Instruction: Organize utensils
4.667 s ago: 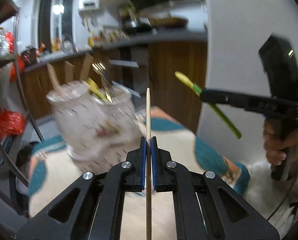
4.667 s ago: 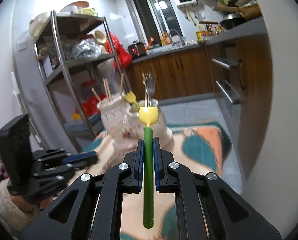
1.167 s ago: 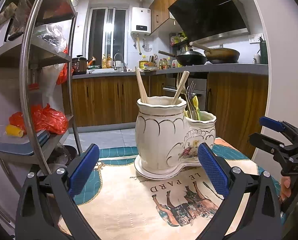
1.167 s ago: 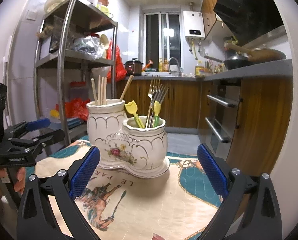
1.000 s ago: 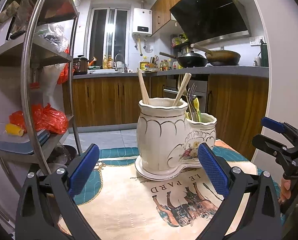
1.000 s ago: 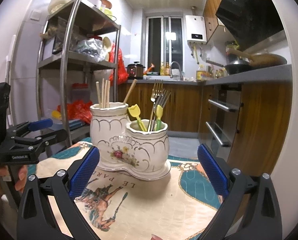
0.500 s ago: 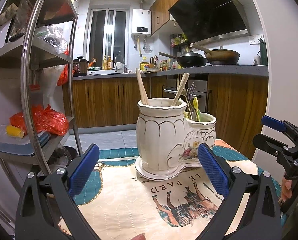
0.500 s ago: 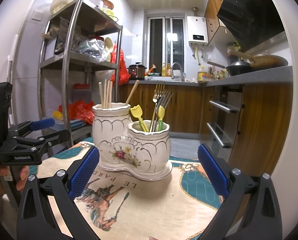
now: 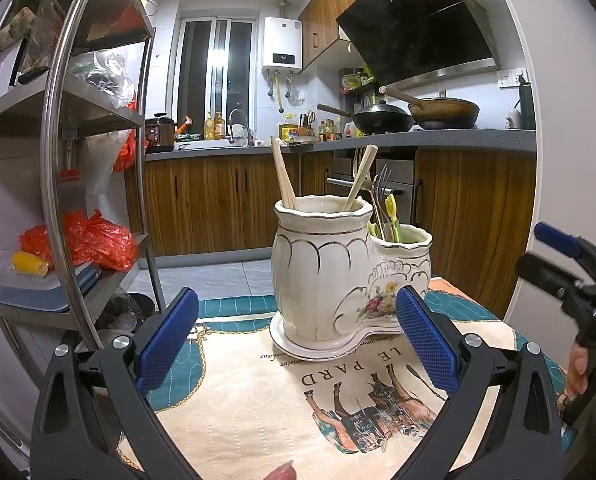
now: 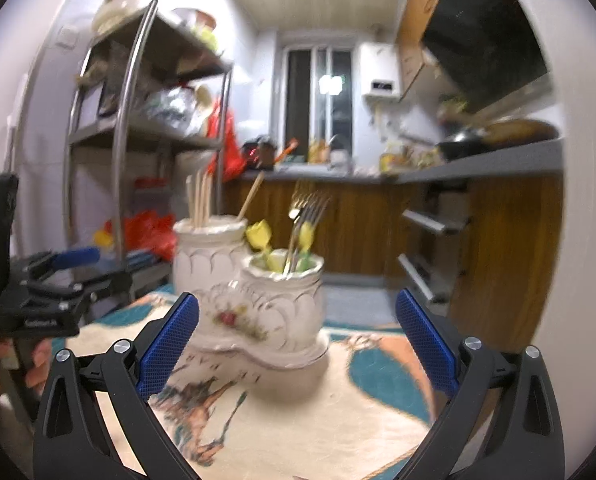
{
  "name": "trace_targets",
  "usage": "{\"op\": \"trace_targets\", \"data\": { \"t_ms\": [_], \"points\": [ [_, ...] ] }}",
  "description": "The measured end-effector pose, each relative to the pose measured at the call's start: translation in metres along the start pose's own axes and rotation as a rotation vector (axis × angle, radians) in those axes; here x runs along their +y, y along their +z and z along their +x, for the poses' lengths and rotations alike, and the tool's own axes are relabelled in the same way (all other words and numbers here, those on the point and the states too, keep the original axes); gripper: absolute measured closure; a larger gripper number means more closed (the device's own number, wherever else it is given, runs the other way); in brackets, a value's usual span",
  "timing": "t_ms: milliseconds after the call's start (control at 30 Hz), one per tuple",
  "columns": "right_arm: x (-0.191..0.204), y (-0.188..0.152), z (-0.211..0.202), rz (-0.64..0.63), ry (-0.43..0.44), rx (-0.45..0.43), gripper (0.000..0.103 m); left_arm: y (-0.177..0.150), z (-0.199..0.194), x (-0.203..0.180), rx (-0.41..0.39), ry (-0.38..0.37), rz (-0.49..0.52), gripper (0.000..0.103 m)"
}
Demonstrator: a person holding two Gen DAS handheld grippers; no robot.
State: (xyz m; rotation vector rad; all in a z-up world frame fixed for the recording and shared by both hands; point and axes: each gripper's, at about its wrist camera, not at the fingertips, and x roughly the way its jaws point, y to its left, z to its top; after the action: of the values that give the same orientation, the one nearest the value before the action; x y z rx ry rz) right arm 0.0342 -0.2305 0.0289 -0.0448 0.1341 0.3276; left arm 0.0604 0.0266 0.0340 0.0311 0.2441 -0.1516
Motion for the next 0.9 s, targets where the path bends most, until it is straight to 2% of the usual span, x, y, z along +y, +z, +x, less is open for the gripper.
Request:
{"op": "trace_targets", "data": {
  "t_ms": [900],
  "points": [
    [0.0008,0.0,0.0038,-0.013,0.001,0.01,0.005,0.0004,0.0006,0.0004,-0.002,0.001,0.004,0.006]
  ]
}}
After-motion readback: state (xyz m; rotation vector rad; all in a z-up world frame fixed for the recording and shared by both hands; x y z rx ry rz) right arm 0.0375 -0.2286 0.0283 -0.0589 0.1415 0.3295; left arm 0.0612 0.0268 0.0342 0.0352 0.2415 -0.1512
